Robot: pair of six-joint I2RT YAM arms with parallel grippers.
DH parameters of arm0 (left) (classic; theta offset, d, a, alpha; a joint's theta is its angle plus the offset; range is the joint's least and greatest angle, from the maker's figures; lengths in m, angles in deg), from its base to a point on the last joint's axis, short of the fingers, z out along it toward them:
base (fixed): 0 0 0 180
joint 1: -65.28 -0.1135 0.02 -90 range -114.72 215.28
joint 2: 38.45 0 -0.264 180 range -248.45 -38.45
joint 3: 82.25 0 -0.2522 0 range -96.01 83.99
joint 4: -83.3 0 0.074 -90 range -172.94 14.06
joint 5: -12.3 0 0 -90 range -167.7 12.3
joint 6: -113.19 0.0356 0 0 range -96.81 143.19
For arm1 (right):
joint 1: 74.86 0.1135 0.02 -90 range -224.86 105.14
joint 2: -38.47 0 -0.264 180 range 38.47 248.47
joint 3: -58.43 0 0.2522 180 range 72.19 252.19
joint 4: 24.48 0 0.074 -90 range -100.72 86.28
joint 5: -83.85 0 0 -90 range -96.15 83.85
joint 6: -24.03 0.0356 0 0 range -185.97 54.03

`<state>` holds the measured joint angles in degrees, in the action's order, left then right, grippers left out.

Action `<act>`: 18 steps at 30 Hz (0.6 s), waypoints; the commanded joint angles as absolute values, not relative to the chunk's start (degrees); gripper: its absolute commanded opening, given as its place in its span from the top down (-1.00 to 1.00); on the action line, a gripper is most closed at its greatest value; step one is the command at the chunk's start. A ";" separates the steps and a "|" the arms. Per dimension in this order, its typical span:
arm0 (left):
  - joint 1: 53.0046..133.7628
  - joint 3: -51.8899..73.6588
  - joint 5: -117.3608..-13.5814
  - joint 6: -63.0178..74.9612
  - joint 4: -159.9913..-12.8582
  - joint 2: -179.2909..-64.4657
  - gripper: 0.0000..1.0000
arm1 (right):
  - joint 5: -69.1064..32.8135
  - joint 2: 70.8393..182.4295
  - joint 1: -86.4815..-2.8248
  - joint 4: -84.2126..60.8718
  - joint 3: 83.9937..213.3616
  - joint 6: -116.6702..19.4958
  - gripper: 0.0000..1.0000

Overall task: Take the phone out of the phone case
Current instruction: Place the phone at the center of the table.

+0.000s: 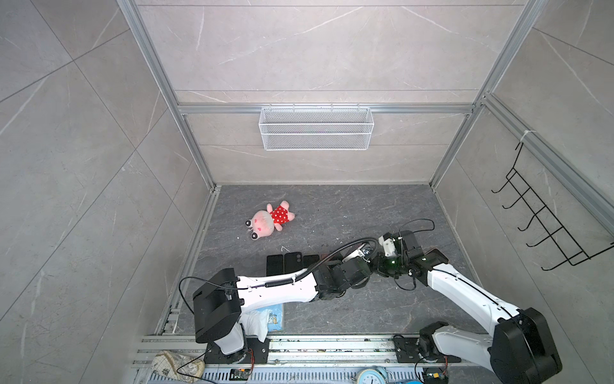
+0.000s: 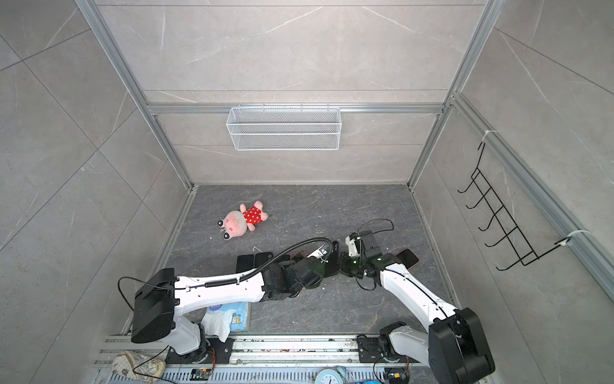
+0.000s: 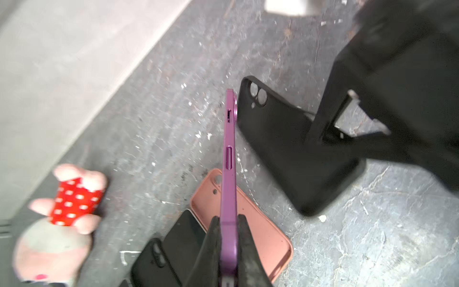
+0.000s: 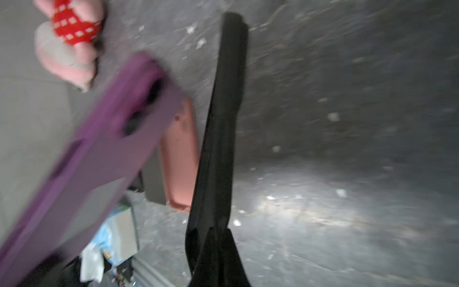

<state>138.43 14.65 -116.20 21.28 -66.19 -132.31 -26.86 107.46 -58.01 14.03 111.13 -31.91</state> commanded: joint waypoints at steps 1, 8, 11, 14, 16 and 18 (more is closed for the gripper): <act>140.56 9.41 -123.25 24.88 -63.46 -135.27 1.00 | -21.26 108.21 -61.72 20.57 113.59 -37.26 1.00; 143.54 -0.66 -129.98 26.61 -52.78 -147.13 1.00 | -24.66 108.71 -69.92 26.93 118.46 -43.49 1.00; 144.45 -4.45 -131.99 27.38 -49.01 -151.47 1.00 | -26.27 108.60 -71.88 28.51 119.21 -45.19 1.00; 145.38 -8.57 -134.24 26.78 -43.55 -155.96 1.00 | -27.85 108.56 -72.50 29.02 118.87 -46.12 1.00; 145.93 -10.22 -134.51 26.62 -41.70 -158.10 1.00 | -29.58 109.20 -72.48 28.85 118.36 -46.78 1.00; 146.58 -11.67 -134.91 26.23 -40.06 -160.29 1.00 | -31.61 110.12 -72.48 28.42 117.69 -47.37 1.00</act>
